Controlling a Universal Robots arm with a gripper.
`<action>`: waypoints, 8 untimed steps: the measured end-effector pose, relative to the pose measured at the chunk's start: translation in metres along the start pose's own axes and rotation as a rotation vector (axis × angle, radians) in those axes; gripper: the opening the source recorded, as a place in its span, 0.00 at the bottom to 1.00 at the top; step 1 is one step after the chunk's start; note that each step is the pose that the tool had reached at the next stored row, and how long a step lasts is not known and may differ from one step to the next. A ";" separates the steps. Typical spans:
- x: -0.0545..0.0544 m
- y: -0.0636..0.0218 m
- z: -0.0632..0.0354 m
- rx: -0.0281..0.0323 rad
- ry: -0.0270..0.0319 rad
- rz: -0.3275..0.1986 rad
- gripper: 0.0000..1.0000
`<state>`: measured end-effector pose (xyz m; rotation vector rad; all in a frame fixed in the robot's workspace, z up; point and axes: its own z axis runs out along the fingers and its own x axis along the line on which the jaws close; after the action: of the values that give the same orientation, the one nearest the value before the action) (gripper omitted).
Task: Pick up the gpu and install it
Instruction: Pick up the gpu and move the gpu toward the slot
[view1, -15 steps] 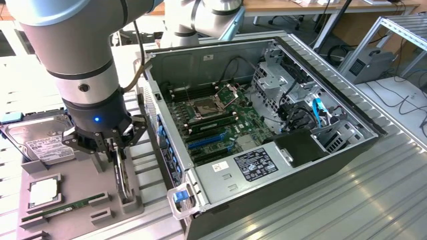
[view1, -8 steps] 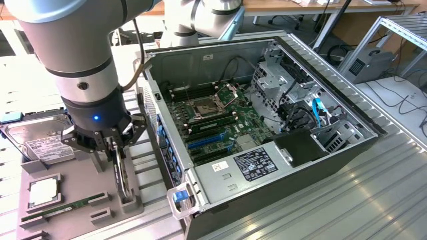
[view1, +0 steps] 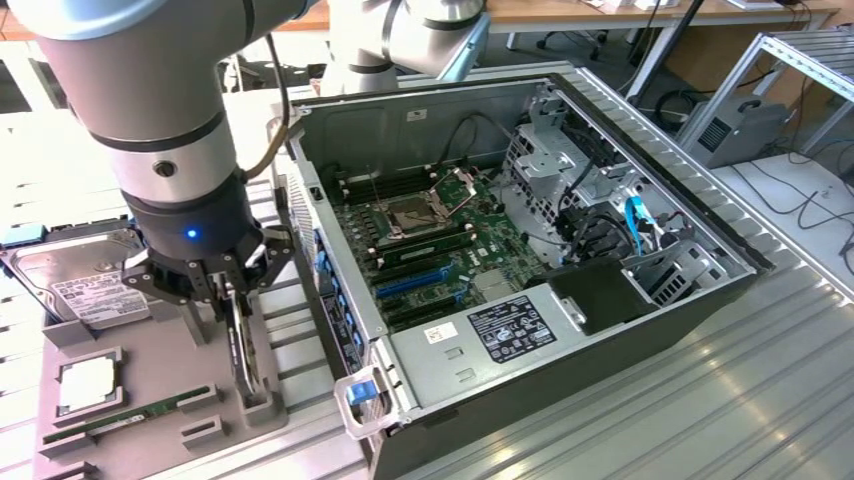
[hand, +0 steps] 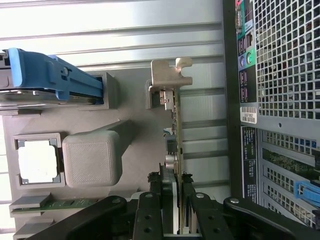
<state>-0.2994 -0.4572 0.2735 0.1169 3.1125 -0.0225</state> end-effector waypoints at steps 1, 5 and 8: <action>0.000 0.0000 -0.0003 0.0000 0.0000 0.000 0.27; 0.000 0.0000 -0.0023 0.0001 0.0001 0.000 0.27; 0.000 -0.0001 -0.0047 0.0000 0.0000 0.000 0.27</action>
<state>-0.2994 -0.4572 0.2782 0.1169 3.1125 -0.0225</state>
